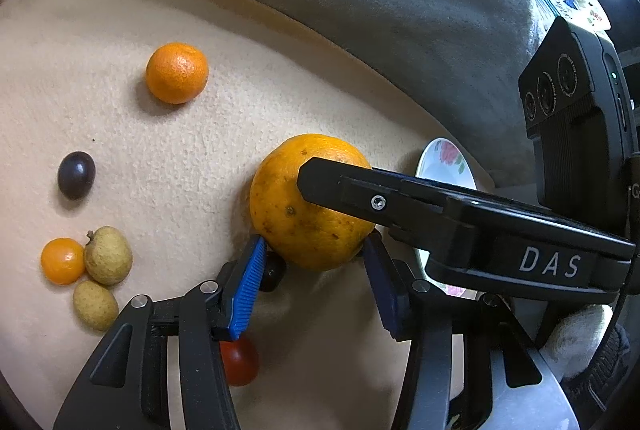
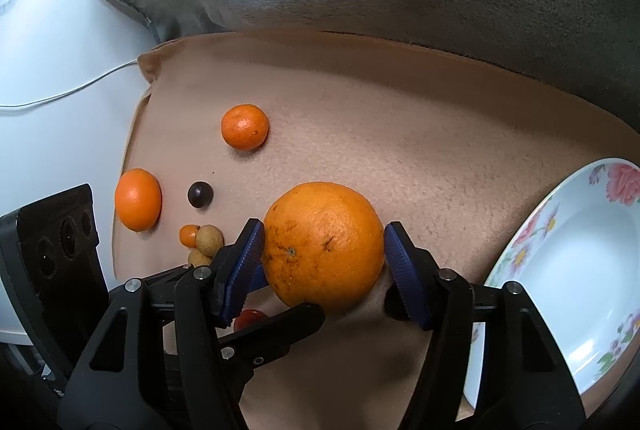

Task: Organize fruits
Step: 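Close the right gripper around the large orange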

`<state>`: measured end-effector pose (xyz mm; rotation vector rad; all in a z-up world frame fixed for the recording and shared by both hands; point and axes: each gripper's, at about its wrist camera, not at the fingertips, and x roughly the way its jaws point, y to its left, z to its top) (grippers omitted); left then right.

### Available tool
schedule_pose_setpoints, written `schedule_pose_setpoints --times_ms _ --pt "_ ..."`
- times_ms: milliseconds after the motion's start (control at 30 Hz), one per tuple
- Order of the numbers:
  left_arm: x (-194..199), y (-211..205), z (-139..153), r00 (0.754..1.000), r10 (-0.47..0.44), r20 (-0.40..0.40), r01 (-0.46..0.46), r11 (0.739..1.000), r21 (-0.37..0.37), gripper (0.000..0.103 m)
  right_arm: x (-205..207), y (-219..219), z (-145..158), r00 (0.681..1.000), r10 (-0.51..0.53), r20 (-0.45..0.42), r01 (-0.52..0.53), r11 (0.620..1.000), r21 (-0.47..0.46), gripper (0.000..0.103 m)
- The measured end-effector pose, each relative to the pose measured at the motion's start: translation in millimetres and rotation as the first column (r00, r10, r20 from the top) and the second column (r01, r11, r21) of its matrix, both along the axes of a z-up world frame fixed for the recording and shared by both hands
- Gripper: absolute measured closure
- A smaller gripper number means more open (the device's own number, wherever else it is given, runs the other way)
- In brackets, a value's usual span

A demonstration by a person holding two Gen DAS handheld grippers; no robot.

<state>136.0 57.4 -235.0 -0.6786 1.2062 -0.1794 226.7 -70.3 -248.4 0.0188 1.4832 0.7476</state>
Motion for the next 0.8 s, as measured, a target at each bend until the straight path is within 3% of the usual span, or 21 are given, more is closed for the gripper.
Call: schedule_pose_setpoints --times_ms 800 --pt "7.4 -17.8 23.8 0.997 -0.034 0.071 0.028 0.997 0.079 0.053 -10.2 -26.6 35.9 0.998 -0.043 0.055 0.04 0.998 0.048 0.038"
